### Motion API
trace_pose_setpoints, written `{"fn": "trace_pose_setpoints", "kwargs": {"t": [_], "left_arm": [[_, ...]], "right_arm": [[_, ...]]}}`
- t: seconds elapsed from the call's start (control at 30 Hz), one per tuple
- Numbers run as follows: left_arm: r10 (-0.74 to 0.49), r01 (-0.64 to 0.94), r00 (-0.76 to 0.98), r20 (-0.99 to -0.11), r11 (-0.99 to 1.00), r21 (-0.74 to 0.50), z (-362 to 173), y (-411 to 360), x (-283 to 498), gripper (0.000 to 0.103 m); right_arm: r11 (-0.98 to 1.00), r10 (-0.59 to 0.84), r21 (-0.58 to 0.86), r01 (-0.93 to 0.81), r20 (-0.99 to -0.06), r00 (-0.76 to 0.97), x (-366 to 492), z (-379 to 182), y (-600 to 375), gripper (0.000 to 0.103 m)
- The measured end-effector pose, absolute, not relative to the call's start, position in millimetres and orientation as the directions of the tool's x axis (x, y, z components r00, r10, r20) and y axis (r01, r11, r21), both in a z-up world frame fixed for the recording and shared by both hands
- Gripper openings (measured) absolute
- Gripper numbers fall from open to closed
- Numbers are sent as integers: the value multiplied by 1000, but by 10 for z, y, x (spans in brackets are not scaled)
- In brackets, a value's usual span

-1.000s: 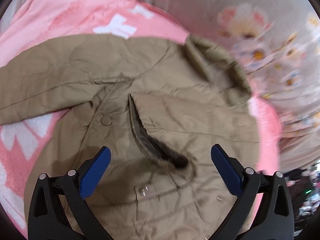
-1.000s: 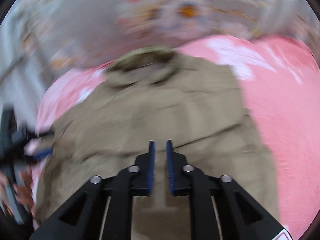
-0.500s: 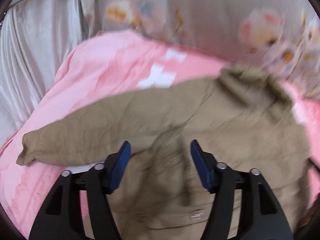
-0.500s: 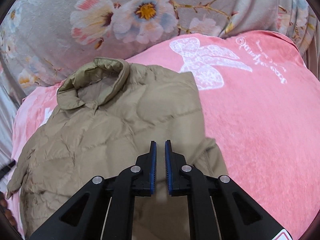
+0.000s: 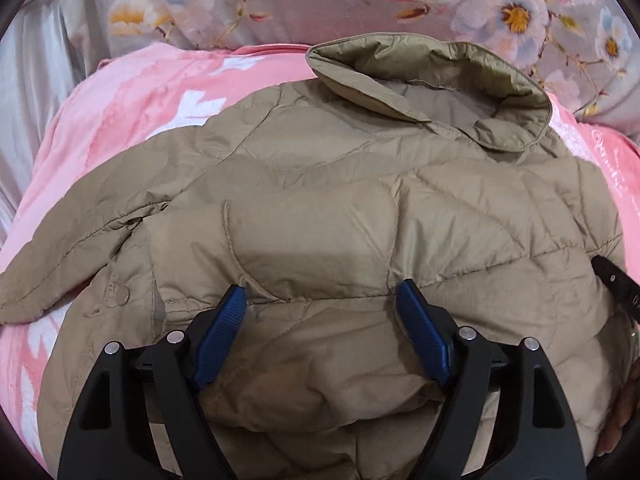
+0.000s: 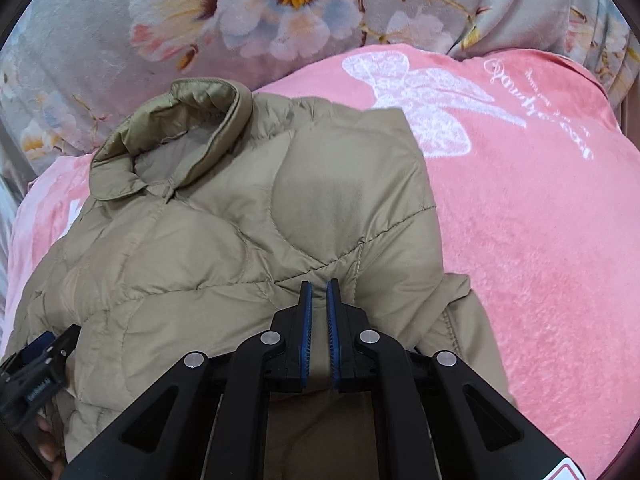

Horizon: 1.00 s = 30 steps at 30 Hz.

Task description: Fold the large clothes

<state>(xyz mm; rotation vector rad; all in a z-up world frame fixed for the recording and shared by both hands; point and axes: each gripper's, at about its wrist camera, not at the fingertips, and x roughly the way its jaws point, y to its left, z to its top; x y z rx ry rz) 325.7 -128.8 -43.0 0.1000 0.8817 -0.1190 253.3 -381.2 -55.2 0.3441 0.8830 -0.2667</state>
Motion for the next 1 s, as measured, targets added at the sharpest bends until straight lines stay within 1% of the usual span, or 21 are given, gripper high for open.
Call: {"fn": "trace_pose_setpoints", "kwargs": {"t": [0.13,0.27,0.47,0.57,0.6,0.63,0.67,0.7,0.73,0.77,0.8,0.83,0.9,1.0], "left_arm": [[-64,138,647,-760,990,34,-477,-1279,3222,77],[-49,133,662,-748,990,53,-497,-1314,3192,78],[-39,128,670,-741,990,64,-509,-1336,3195,79],[-77,134,670,-739,991,17,-489,-1267,3195,79],[-109,143,666,-738,990,-18,-467,-1213,3190,82],[-144,154,660,-738,987,-55,-421,-1130,3163,83],[-157,145,656,-738,986,-81,-357,-1012,3107,83],[-154,129,657,-738,987,-92,-301,-914,3056,85],[-144,93,664,-733,990,-110,-184,-686,2948,95],[-152,77,675,-722,988,-137,-93,-484,2860,98],[-169,65,693,-700,983,-173,0,-242,2764,98],[-164,36,709,-686,980,-197,69,66,2675,98],[-116,-60,703,-702,973,-221,75,720,2602,98],[-44,-262,662,-748,922,-286,-116,1673,2533,98]], "right_arm": [[921,-120,138,365,-790,601,2551,-577,-3742,6],[919,-117,145,368,-790,602,2556,-594,-3744,6],[921,-137,119,371,-793,594,2581,-599,-3724,6],[919,-148,109,378,-794,589,2585,-593,-3717,6],[920,-152,103,378,-796,586,2589,-590,-3707,6],[922,-167,81,380,-800,577,2593,-575,-3686,6],[921,-210,28,389,-805,555,2574,-526,-3629,6],[914,-251,-17,404,-808,533,2529,-462,-3558,10],[916,-255,-18,401,-798,546,2394,-333,-3431,22],[927,-223,14,376,-783,581,2266,-231,-3332,24],[941,-172,57,334,-769,616,2110,-128,-3194,30],[951,-130,87,297,-758,639,1943,-45,-3033,40],[965,-62,127,229,-739,671,1668,27,-2762,51],[970,43,195,145,-725,687,1266,-2,-2392,53]]}}
